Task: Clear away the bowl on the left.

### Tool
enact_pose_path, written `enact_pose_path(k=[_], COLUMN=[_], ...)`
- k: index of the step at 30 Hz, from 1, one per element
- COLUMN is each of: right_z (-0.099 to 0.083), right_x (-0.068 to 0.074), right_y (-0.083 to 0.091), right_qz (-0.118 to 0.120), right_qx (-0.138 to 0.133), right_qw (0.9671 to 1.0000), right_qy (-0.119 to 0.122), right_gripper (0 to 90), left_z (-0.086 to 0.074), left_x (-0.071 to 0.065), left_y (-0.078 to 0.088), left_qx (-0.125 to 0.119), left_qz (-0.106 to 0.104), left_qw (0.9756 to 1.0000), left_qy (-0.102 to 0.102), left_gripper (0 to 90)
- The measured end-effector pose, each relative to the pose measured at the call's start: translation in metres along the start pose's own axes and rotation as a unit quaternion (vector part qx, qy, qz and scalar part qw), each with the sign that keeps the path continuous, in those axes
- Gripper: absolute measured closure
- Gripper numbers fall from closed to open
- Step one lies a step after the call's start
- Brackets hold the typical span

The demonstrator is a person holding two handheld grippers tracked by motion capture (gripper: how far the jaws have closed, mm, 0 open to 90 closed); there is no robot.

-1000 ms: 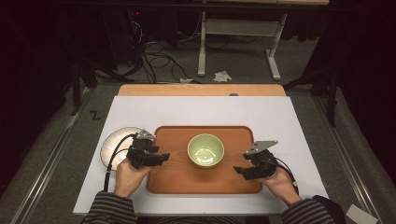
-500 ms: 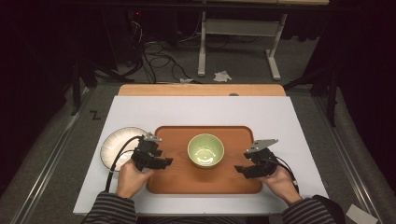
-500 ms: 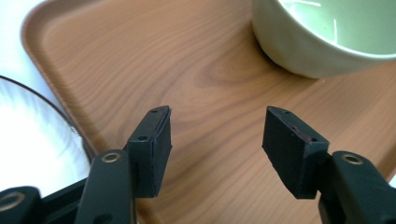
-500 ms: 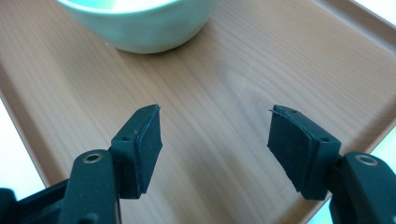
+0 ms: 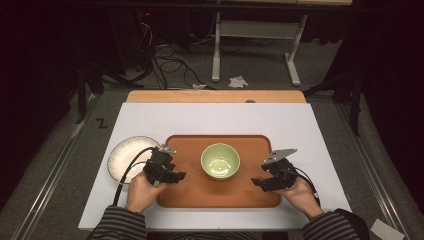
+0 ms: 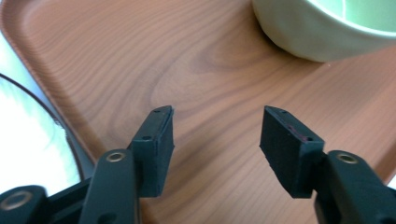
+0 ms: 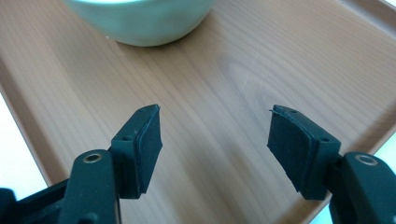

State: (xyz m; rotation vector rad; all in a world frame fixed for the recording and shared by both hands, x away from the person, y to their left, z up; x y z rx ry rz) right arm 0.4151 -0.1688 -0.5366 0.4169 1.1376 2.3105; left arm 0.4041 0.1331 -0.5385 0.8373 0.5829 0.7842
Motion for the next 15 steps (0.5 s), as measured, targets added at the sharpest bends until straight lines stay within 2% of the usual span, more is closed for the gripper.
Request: enact_pose_path(k=[2, 11, 15], right_z=[-0.0002, -0.0003, -0.0015], right_x=[-0.0005, -0.0021, -0.0083], right_y=[0.0003, 0.002, 0.007], right_qz=[-0.001, -0.001, -0.005], right_qx=[0.001, -0.001, -0.012], right_qw=[1.0, 1.0, 0.9997], right_qy=[-0.009, -0.006, -0.022], right_gripper=[36.6, 36.5, 36.5], left_z=[-0.0013, -0.0043, -0.0054], left_x=[-0.001, -0.0033, -0.0059], left_y=[-0.0018, -0.0058, -0.0098], left_qx=[0.007, 0.023, 0.034], left_qz=[0.0, -0.004, -0.009], left_qw=[1.0, 0.9997, 0.9993], left_qy=[-0.004, -0.009, -0.015], left_gripper=[45.5, 44.6, 44.8])
Point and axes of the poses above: each handheld gripper's, and its own axes: y roughly backward along the jaws, z roughly out of its top, x roughly to its left, the point moved 8 cm from there along -y, roughly forward along the jaws, and after that the axes turned 2 degrees about z, right-handed, at the moved point
